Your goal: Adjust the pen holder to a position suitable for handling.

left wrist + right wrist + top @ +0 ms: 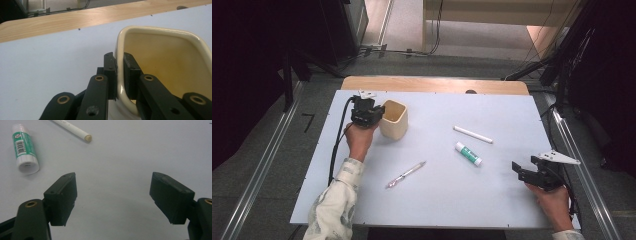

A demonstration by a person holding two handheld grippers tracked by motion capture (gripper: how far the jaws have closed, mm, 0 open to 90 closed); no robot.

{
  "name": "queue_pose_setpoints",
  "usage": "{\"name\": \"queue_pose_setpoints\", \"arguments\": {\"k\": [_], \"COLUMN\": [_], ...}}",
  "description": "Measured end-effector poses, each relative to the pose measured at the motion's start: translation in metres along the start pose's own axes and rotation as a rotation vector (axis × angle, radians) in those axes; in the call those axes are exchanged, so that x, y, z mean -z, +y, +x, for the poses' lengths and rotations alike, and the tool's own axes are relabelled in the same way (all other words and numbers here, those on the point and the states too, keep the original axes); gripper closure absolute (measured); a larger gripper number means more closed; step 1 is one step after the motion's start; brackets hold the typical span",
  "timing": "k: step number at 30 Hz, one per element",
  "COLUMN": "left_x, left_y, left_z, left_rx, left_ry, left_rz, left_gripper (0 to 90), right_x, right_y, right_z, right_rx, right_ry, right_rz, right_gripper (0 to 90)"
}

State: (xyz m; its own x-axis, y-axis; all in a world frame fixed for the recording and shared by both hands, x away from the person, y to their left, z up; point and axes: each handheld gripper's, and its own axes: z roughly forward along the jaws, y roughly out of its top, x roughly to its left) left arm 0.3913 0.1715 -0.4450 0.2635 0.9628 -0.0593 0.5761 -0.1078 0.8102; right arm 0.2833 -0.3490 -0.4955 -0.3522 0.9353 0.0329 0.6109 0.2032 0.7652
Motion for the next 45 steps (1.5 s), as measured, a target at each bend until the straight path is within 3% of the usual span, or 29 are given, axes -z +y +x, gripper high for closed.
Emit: {"name": "queue_pose_setpoints", "arguments": {"k": [5,11,15,27,31,34,36,40,45], "left_x": [-0.005,-0.008,-0.008,-0.009,-0.008,-0.005,-0.004,0.004,0.015], "left_y": [0.001,-0.001,-0.003,-0.004,-0.007,-0.009,-0.010,-0.013,-0.015], "left_z": [-0.032,-0.076,-0.093,-0.094,-0.095,-0.092,-0.091,-0.084,-0.081], "left_rx": [-0.018,-0.069,-0.095,-0.094,-0.102,-0.082,-0.082,-0.022,-0.016], "left_ry": [-0.026,-0.093,-0.112,-0.117,-0.078,-0.068,-0.065,-0.108,-0.120], "left_rz": [0.003,-0.002,0.002,-0.007,-0.025,-0.037,-0.039,-0.098,-0.128], "left_gripper": [84.3,84.3,84.4,81.4,52.1,40.7,37.5,31.6,31.5], "right_x": [0.000,0.000,0.001,0.002,0.002,0.002,0.002,0.003,0.003], "right_y": [0.000,0.000,0.000,-0.001,-0.001,-0.001,-0.001,-0.001,-0.001], "right_z": [0.001,0.001,0.000,-0.001,-0.001,-0.001,-0.001,-0.001,-0.001], "right_rx": [0.000,0.005,0.002,-0.004,-0.002,-0.004,-0.004,-0.005,-0.003], "right_ry": [0.001,0.001,0.002,-0.001,-0.003,-0.004,-0.005,-0.006,-0.004], "right_rz": [-0.002,-0.002,-0.005,-0.007,-0.006,-0.003,-0.004,-0.005,-0.005], "right_gripper": [20.6,20.5,20.6,20.6,20.5,20.5,20.5,20.6,20.5]}}
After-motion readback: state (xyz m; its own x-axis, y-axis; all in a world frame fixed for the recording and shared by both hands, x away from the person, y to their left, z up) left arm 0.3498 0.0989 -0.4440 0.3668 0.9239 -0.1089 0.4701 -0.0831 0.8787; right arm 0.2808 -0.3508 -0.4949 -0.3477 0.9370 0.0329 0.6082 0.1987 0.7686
